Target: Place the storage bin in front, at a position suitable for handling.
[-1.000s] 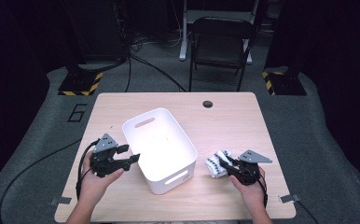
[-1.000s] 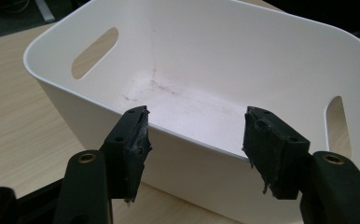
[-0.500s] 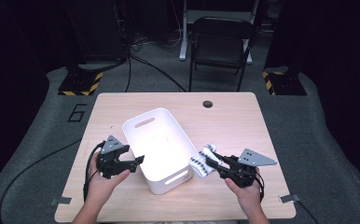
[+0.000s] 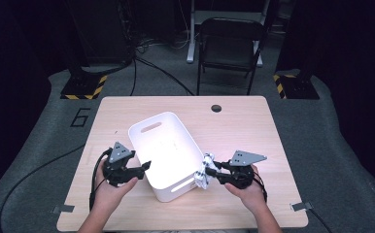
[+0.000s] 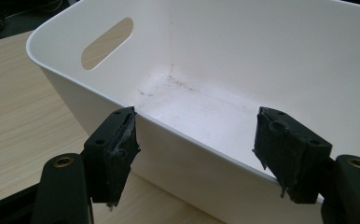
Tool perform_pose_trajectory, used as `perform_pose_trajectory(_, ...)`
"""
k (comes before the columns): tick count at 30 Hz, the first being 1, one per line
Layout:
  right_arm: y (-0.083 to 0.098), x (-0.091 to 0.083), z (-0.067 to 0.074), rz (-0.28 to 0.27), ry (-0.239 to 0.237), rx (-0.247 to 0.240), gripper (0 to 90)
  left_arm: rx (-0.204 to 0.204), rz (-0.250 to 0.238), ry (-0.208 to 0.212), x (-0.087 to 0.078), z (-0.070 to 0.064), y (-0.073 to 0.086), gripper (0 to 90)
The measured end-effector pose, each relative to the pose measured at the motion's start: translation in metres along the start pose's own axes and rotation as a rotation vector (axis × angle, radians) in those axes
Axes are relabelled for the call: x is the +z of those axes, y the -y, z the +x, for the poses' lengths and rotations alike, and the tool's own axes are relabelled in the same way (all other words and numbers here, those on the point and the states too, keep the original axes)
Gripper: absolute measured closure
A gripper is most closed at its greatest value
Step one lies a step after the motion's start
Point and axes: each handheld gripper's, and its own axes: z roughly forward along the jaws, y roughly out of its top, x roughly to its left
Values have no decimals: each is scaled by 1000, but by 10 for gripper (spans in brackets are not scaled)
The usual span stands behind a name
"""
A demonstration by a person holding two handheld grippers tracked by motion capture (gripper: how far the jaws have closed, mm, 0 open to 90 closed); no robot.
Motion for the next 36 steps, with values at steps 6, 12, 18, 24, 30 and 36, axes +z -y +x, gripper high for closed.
perform_pose_trajectory(6,9,6,4,-16,-3,14,682,2,-4,-5,0,0,0,338)
perform_pose_trajectory(12,20,20,13,80,24,-16,670,-11,-16,-12,0,1,1,361)
perform_pose_trajectory(18,32,27,8,116,9,25,666,-8,-24,-22,0,-1,1,374)
perform_pose_trajectory(24,43,37,7,208,18,21,666,-11,-44,-31,0,-3,3,380)
perform_pose_trajectory(30,35,33,11,185,44,-5,668,-5,-35,-29,-1,-2,3,383)
perform_pose_trajectory(36,10,15,19,34,57,-6,666,-5,-41,-34,0,-3,3,385)
